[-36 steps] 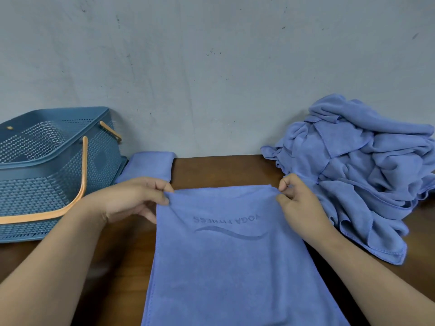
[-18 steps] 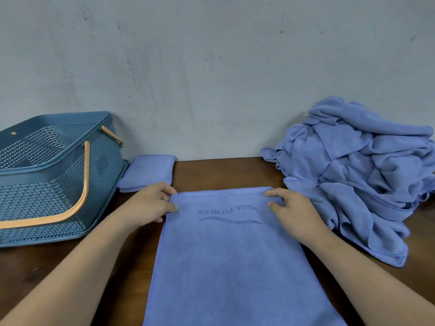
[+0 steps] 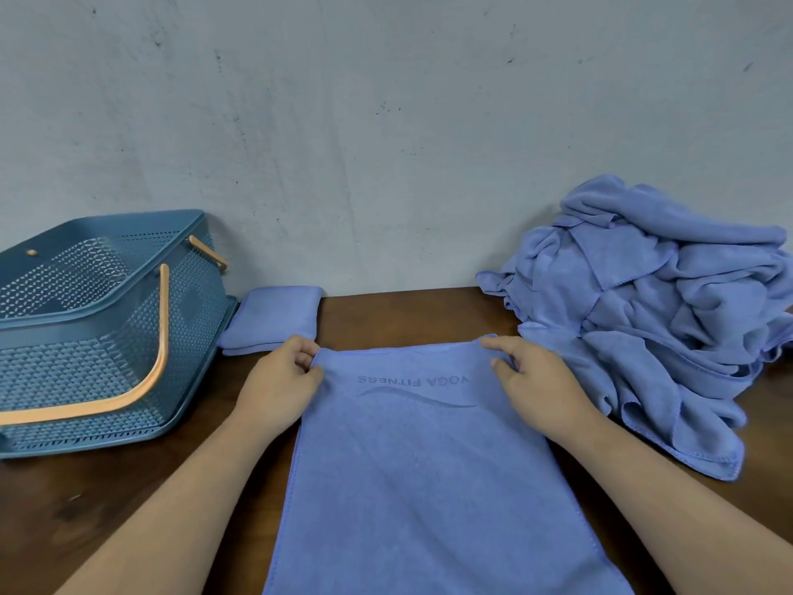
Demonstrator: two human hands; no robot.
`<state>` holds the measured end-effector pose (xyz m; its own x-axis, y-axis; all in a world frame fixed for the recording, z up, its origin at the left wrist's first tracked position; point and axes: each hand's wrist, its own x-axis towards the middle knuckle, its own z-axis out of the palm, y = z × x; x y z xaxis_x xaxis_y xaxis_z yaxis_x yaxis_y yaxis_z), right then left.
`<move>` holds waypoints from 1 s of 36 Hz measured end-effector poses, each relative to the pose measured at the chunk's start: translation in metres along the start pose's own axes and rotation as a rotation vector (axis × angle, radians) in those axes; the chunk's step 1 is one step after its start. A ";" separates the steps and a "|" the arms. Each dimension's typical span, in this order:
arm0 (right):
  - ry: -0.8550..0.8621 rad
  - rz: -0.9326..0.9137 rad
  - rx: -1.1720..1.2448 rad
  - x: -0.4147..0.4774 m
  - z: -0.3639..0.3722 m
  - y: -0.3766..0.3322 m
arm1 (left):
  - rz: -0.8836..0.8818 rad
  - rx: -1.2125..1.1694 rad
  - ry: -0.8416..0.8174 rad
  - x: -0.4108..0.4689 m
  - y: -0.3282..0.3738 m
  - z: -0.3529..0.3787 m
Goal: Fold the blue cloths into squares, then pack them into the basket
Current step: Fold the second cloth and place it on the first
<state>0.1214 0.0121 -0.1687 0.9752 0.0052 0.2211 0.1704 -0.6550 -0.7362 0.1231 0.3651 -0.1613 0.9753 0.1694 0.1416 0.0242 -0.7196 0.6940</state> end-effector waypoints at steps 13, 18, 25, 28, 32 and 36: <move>-0.037 -0.055 -0.570 0.011 0.015 0.013 | 0.032 0.075 0.092 0.007 -0.005 0.007; -0.037 -0.032 -0.568 0.012 0.017 0.010 | 0.048 0.110 0.132 0.011 -0.007 0.011; -0.050 -0.019 -0.597 0.013 0.016 0.008 | 0.104 0.266 0.143 0.015 -0.011 0.018; -0.017 -0.029 -0.545 0.013 0.015 0.010 | 0.085 0.314 0.141 0.017 -0.011 0.021; 0.061 -0.047 -0.325 0.012 0.010 0.015 | 0.098 0.285 0.123 0.015 -0.005 0.021; 0.165 -0.084 -0.162 0.008 0.007 0.016 | 0.298 0.463 0.268 -0.003 0.013 0.018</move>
<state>0.1325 0.0069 -0.1836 0.9200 -0.0501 0.3886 0.2123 -0.7699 -0.6018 0.1243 0.3432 -0.1655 0.8668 0.0358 0.4973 -0.0899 -0.9699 0.2265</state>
